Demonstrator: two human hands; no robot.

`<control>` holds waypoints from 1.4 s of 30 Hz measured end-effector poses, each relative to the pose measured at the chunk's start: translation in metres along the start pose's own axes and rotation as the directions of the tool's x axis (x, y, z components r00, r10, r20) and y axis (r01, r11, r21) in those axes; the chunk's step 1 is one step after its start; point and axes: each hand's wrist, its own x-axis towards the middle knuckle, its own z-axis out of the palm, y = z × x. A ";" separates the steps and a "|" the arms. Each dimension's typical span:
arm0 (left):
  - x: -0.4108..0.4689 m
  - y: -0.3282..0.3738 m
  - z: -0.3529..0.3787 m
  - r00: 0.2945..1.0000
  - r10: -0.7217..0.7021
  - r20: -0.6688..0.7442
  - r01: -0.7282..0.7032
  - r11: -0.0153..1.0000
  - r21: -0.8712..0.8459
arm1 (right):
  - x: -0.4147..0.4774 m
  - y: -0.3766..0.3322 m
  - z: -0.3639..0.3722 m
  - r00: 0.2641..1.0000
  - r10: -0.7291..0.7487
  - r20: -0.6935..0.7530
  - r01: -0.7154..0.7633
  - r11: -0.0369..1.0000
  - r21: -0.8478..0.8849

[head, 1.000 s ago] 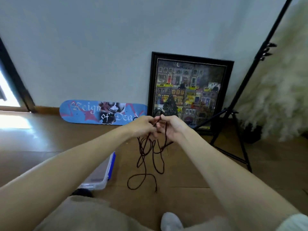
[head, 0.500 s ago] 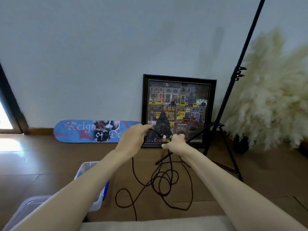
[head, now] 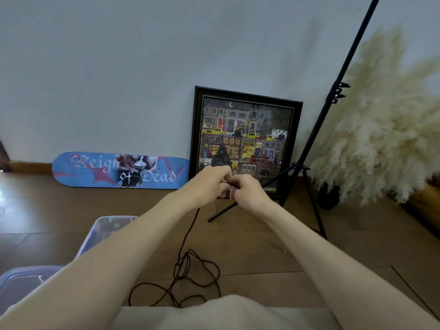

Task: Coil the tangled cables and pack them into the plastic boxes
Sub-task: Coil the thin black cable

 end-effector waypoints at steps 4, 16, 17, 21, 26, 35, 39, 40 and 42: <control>-0.002 0.000 -0.007 0.994 -0.105 -0.030 0.097 0.974 -0.206 | 0.005 0.004 -0.011 0.985 0.136 -0.104 -0.109 0.966 0.233; -0.001 0.012 -0.038 0.964 -0.132 -0.230 0.006 0.877 -0.480 | -0.020 0.017 -0.052 0.694 0.085 0.715 -0.326 0.923 0.206; 0.001 0.010 -0.035 0.960 -0.163 -0.227 0.028 0.865 -0.500 | -0.023 0.012 -0.051 0.641 0.016 0.768 -0.311 0.920 0.240; 0.007 0.007 -0.013 0.948 -0.280 -0.153 0.117 0.750 -0.651 | -0.027 -0.007 -0.042 0.576 -0.272 0.771 -0.280 0.821 0.498; -0.004 0.027 0.009 0.943 -0.288 0.167 0.315 0.613 -0.724 | -0.027 -0.018 -0.034 0.731 -0.418 0.539 -0.304 0.508 0.806; -0.012 0.030 0.039 0.858 -0.157 0.488 0.483 0.566 -0.668 | -0.014 0.007 -0.042 0.998 -0.007 0.070 -0.066 0.268 0.961; -0.021 0.042 0.040 0.827 -0.104 0.552 0.488 0.620 -0.615 | -0.009 0.016 -0.034 0.995 0.089 -0.046 0.008 0.389 0.921; -0.021 0.043 0.041 0.831 -0.113 0.544 0.472 0.661 -0.583 | -0.009 0.016 -0.031 0.993 0.096 -0.073 0.022 0.452 0.892; -0.022 0.043 0.040 0.844 -0.139 0.518 0.444 0.724 -0.528 | -0.009 0.014 -0.027 0.989 0.074 -0.128 0.061 0.582 0.811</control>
